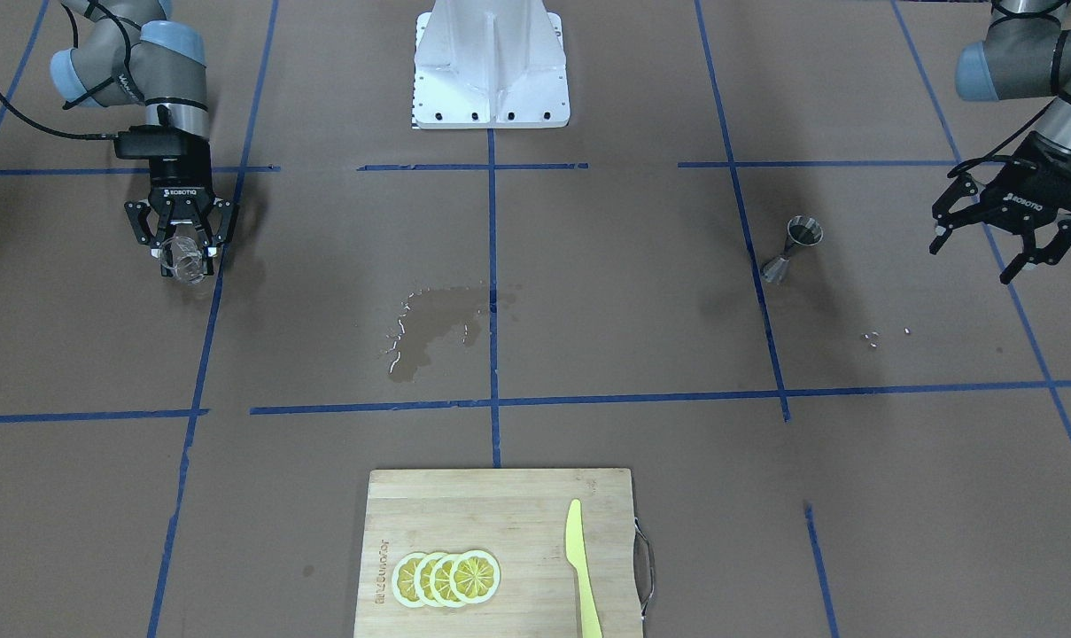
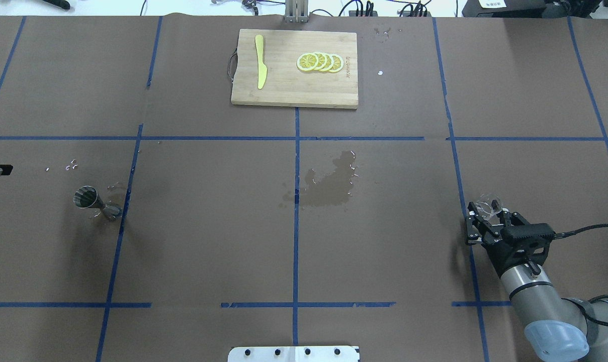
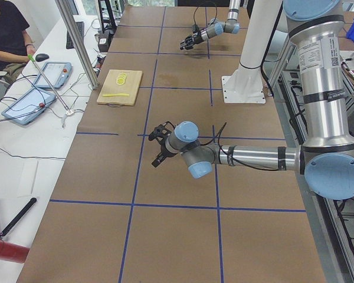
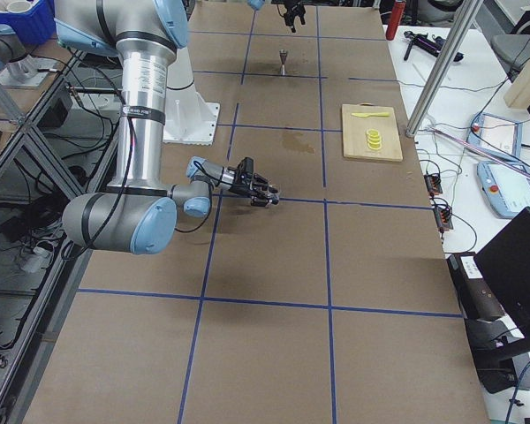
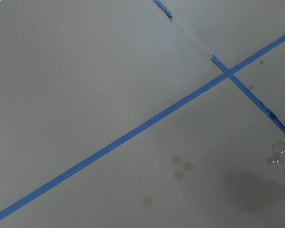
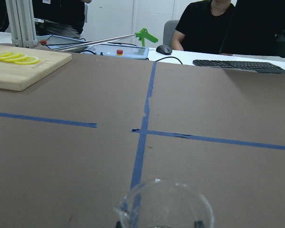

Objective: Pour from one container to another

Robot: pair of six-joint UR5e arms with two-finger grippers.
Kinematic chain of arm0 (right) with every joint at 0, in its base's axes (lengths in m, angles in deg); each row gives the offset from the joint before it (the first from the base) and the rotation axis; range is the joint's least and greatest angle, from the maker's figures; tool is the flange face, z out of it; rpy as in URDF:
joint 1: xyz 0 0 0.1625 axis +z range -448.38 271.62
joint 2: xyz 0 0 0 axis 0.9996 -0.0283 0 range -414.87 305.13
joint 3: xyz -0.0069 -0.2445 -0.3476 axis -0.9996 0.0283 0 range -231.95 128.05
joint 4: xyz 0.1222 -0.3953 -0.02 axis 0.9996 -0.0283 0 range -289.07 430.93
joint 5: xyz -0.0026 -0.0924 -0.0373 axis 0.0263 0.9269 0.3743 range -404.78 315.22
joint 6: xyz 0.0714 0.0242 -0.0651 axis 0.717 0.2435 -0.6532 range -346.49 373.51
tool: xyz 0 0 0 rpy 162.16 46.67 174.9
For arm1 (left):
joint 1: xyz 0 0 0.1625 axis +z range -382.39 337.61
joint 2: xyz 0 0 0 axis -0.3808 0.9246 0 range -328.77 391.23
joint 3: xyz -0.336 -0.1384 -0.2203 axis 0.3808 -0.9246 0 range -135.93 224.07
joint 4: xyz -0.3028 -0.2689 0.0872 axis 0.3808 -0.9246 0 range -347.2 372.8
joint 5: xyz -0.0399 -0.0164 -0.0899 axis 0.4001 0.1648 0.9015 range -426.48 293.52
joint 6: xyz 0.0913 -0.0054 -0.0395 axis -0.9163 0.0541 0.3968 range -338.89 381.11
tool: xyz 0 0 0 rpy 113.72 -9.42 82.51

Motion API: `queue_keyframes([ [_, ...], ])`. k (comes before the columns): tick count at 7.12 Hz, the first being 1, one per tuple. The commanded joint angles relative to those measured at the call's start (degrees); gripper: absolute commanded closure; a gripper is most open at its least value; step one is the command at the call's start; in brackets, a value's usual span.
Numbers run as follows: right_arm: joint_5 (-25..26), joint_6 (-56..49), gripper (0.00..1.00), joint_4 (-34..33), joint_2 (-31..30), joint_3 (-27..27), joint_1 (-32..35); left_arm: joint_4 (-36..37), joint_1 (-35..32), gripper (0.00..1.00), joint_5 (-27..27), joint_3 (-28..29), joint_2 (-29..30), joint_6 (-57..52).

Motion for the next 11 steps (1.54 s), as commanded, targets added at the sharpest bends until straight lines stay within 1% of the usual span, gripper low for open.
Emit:
queue_keyframes([
  [1,0.06,2.32,1.00,0.01,0.31,0.24,-0.24,-0.04,-0.04,0.00,-0.15,-0.28,0.07,0.16],
  [4,-0.21,2.86,0.96,0.01,0.31,0.94,-0.50,-0.05,-0.04,0.00,-1.28,-0.72,0.16,0.24],
  [5,-0.21,2.86,0.92,0.88,0.31,1.38,-0.50,-0.05,-0.13,0.00,-1.29,-0.98,0.07,0.24],
  [6,-0.12,2.86,0.91,3.41,0.31,3.56,-0.50,-0.05,-0.39,0.00,-1.29,-1.50,0.07,0.24],
  [7,-0.29,2.78,0.85,5.01,0.31,4.27,-0.50,-0.05,-0.39,0.00,-1.29,-1.77,-0.10,0.24],
  [8,-0.29,2.60,0.80,5.02,0.31,4.19,-0.50,-0.05,-0.48,0.00,-1.29,-2.38,-0.45,0.24],
  [9,-0.29,2.60,0.73,5.02,0.40,3.76,-0.59,-0.05,-0.48,0.00,-1.29,-2.47,-0.72,0.24],
  [10,-0.38,2.51,0.57,5.02,0.40,3.67,-0.59,-0.05,-0.65,0.00,-1.29,-2.56,-0.72,0.24],
  [11,-0.21,2.60,0.13,5.02,0.83,3.67,-0.76,-0.05,-0.74,0.00,-1.29,-2.56,-0.89,0.24],
])
